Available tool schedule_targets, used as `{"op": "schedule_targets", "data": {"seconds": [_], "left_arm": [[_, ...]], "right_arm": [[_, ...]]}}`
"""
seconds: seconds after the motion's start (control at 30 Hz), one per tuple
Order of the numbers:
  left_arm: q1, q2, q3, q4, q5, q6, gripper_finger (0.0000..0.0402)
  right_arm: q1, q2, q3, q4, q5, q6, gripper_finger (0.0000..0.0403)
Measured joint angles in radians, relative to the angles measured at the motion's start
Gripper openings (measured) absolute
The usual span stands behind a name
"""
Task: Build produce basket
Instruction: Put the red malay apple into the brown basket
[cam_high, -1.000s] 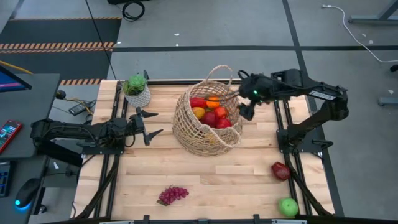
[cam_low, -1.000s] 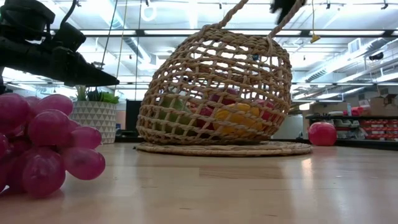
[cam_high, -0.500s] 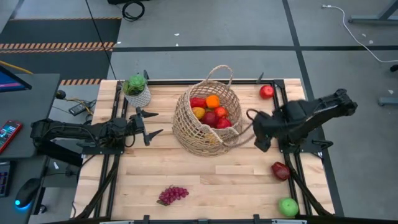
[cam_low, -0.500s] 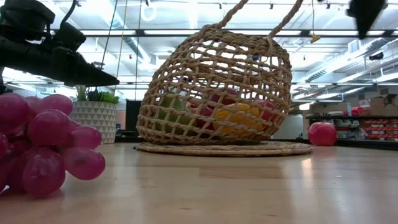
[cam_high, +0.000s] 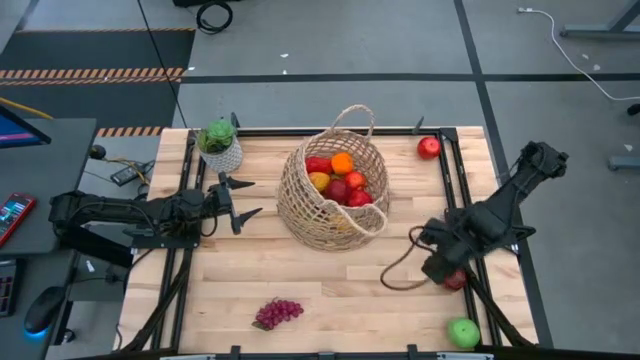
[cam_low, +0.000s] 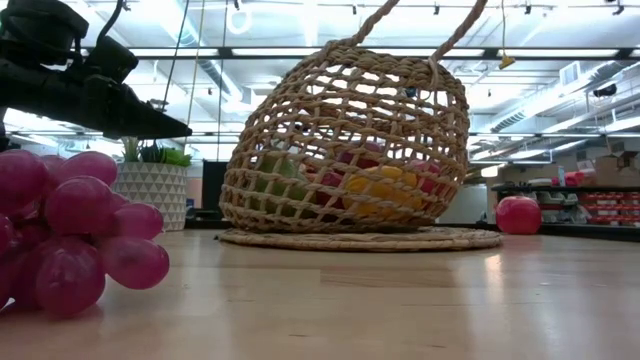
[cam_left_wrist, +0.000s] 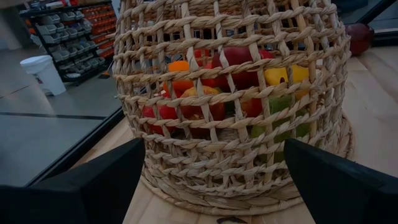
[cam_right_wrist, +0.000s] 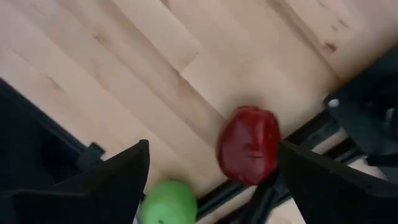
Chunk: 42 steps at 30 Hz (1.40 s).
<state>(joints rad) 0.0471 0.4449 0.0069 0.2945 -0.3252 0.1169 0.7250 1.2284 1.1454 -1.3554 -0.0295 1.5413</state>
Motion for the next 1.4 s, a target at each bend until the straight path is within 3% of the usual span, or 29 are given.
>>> {"op": "schedule_targets", "data": {"seconds": [0.17, 0.33, 0.47, 0.7, 1.0, 1.4], "left_arm": [[0.000, 0.000, 0.000, 0.000, 0.000, 0.000, 0.0390], [0.000, 0.000, 0.000, 0.000, 0.000, 0.000, 0.0390], [0.000, 0.000, 0.000, 0.000, 0.000, 0.000, 0.0390], [0.000, 0.000, 0.000, 0.000, 0.000, 0.000, 0.0390], [0.000, 0.000, 0.000, 0.000, 0.000, 0.000, 0.0390], [0.000, 0.000, 0.000, 0.000, 0.000, 0.000, 0.0390]], "right_arm": [[0.138, 0.029, -0.004, 0.004, 0.075, 0.157, 0.0349], [0.205, 0.099, -0.058, 0.047, 0.015, 0.245, 0.0349], [0.208, 0.138, -0.105, 0.045, -0.088, 0.292, 0.0360], [0.208, 0.152, -0.191, 0.078, -0.105, 0.314, 0.0397], [0.208, 0.146, -0.311, 0.214, -0.147, 0.360, 0.0399], [0.170, 0.146, -0.453, 0.404, -0.164, 0.306, 0.0399]]}}
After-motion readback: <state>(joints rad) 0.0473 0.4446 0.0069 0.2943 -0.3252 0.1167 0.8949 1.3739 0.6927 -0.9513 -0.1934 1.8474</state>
